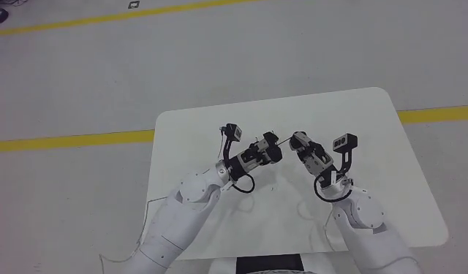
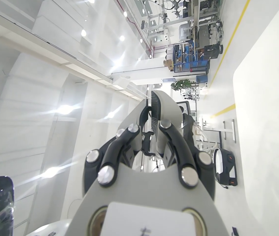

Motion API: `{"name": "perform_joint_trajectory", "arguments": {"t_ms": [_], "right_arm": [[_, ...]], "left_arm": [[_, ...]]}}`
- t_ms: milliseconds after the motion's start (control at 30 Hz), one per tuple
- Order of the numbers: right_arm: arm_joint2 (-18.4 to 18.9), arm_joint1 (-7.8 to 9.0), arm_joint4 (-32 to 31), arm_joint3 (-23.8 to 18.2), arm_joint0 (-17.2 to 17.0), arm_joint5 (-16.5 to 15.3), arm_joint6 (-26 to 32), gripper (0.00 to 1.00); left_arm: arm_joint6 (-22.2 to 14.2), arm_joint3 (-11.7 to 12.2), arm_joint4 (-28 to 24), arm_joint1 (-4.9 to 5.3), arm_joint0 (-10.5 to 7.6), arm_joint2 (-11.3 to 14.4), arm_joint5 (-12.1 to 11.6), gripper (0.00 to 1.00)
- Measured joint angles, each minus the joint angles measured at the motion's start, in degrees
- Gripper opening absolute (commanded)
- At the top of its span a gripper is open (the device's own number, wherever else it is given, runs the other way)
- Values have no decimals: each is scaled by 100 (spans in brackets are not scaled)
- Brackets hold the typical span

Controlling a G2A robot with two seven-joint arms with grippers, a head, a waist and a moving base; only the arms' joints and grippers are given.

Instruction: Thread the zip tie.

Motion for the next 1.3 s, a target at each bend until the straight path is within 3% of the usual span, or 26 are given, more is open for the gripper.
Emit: {"name": "perform_joint_trajectory", "arguments": {"t_ms": [467,1000,1300], "right_arm": [[-140,-43,-304,48,29,0,-4,0],[-79,-3,-968,-20,-17,0,-207,0],[-144,8,-1259,26,15,0,-255,0]], "left_arm": [[103,-40,137,15,-25,133,32,100],[247,-250,322,83,52,59,72,100],[246,-241,265,104,39,47,61,100]]}}
